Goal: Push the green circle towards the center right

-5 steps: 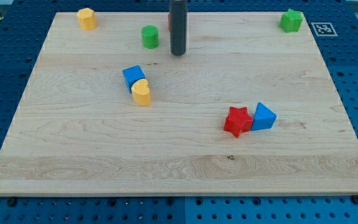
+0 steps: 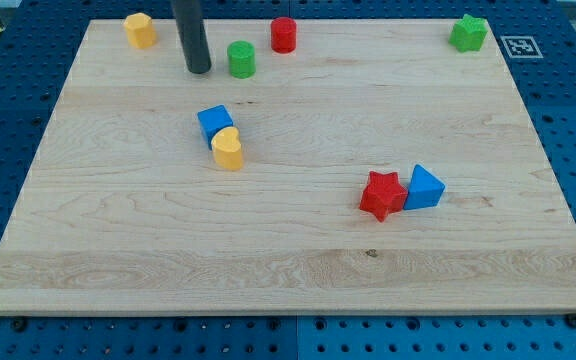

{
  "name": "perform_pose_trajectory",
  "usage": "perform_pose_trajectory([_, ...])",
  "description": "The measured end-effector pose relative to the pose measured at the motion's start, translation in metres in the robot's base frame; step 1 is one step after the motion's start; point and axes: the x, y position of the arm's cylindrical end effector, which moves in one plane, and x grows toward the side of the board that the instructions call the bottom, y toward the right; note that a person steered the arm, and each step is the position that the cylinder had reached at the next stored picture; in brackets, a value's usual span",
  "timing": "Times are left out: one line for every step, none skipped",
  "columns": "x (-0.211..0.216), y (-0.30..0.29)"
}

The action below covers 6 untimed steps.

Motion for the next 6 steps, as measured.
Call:
perform_pose_trajectory([0.0,0.006])
perform_pose_trajectory([-0.005,0.011])
perform_pose_trajectory([-0.007,0.013])
perform_pose_trajectory([-0.008,0.014])
perform_pose_trajectory([-0.01,0.017])
perform_pose_trajectory([-0.01,0.03])
